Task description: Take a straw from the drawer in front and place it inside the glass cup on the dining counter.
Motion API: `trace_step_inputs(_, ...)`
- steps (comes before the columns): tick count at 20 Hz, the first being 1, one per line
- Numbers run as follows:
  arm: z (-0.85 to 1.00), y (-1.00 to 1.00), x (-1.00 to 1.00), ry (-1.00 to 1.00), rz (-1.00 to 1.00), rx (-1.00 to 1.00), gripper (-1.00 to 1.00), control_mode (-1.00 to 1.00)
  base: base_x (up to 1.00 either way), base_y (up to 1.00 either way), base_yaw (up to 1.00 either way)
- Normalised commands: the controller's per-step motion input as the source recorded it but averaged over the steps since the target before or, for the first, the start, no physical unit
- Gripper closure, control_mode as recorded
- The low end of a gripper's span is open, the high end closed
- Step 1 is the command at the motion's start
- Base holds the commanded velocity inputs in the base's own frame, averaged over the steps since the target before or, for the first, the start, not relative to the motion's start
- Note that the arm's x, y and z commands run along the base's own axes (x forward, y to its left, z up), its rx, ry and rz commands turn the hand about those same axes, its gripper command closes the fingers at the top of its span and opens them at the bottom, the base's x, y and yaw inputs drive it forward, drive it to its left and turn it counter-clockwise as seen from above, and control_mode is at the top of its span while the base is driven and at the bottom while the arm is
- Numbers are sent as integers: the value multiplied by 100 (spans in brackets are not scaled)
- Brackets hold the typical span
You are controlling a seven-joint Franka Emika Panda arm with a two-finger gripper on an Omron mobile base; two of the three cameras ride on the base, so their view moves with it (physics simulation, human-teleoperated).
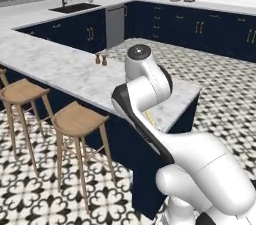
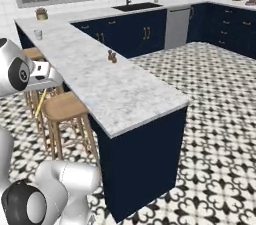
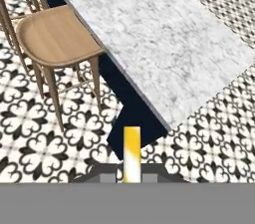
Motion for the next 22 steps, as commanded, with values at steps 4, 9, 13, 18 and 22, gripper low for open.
trace_step_inputs(4,0,0,0,0,0,0,100,100,0,100,-38)
trace_step_inputs(9,0,0,0,0,0,0,100,100,0,100,-38)
trace_step_inputs(13,0,0,0,0,0,0,100,100,0,100,-38)
trace_step_inputs(18,0,0,0,0,0,0,100,100,0,100,-36)
trace_step_inputs(22,0,0,0,0,0,0,100,100,0,100,-34)
